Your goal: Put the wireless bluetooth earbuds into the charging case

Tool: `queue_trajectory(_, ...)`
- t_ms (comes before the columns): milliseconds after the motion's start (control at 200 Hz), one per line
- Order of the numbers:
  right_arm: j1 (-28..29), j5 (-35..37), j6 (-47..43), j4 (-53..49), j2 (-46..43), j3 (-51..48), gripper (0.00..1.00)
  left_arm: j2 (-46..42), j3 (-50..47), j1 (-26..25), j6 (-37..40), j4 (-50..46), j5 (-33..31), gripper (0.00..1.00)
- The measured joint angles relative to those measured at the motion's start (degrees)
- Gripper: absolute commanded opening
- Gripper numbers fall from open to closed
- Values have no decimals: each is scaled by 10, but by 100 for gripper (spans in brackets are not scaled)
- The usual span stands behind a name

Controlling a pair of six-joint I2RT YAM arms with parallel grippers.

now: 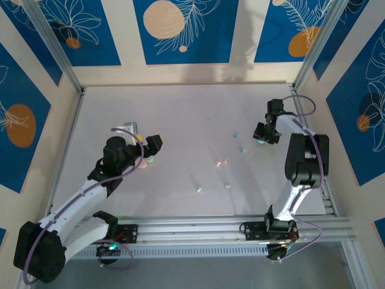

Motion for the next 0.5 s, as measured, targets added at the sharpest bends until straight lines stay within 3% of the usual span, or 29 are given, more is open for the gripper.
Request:
queue_trajectory(270,163,-56,-106,153,-264,-123,36,51,50,0,-42,12,78,96)
queue_trajectory(495,309,-142,-275,222,-316,-182,34,120,81,-3,-113,68,185,86)
